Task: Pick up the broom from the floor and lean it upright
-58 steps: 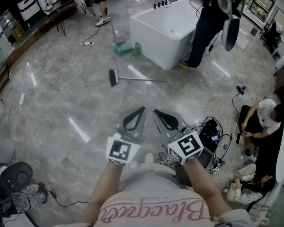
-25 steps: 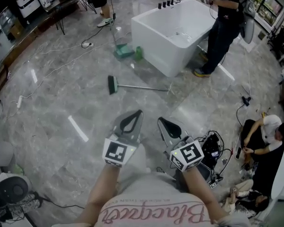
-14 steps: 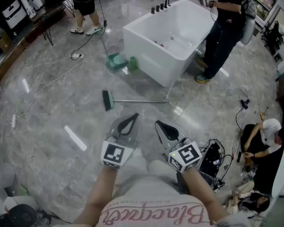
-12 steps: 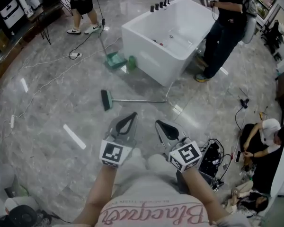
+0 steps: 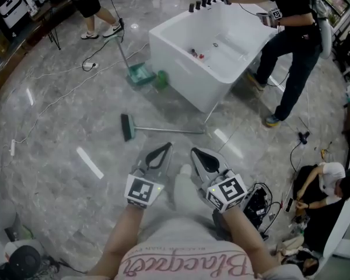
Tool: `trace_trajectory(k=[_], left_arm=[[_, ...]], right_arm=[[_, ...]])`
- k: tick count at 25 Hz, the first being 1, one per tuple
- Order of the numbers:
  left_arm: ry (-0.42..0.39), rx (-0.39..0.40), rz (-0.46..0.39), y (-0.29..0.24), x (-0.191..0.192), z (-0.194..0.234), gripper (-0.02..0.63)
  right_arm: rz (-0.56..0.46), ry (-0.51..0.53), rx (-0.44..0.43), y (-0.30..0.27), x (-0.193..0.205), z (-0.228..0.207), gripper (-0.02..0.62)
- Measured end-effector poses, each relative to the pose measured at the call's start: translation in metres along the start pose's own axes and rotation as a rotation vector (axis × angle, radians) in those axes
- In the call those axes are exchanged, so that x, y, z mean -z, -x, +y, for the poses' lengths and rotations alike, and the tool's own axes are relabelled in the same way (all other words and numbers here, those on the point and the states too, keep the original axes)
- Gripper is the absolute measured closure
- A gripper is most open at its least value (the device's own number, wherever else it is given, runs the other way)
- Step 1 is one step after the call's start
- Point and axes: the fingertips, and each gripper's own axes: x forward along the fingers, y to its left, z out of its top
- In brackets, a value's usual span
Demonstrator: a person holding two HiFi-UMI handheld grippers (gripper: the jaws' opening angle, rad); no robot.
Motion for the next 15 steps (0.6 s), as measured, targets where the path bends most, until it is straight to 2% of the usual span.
trace_trajectory(k=[8, 12, 15], left_arm=[[-0.073, 0.043, 0.113, -0.086, 0.028, 0.028, 0.607], [-0.099, 0.079, 0.172, -0.119, 0.064, 0.043, 0.607], [-0.076, 0.105, 0.206, -0.142, 0.101, 0.057, 0.607]], right_arm=[[0.084, 0.058, -0.086, -0.042, 0.011, -0.077, 0.594], [0.115, 0.043, -0.082, -0.067, 0.040, -0.104, 0.594], [0.138, 0.006, -0.080, -0.090, 0.072, -0.117, 0.594]])
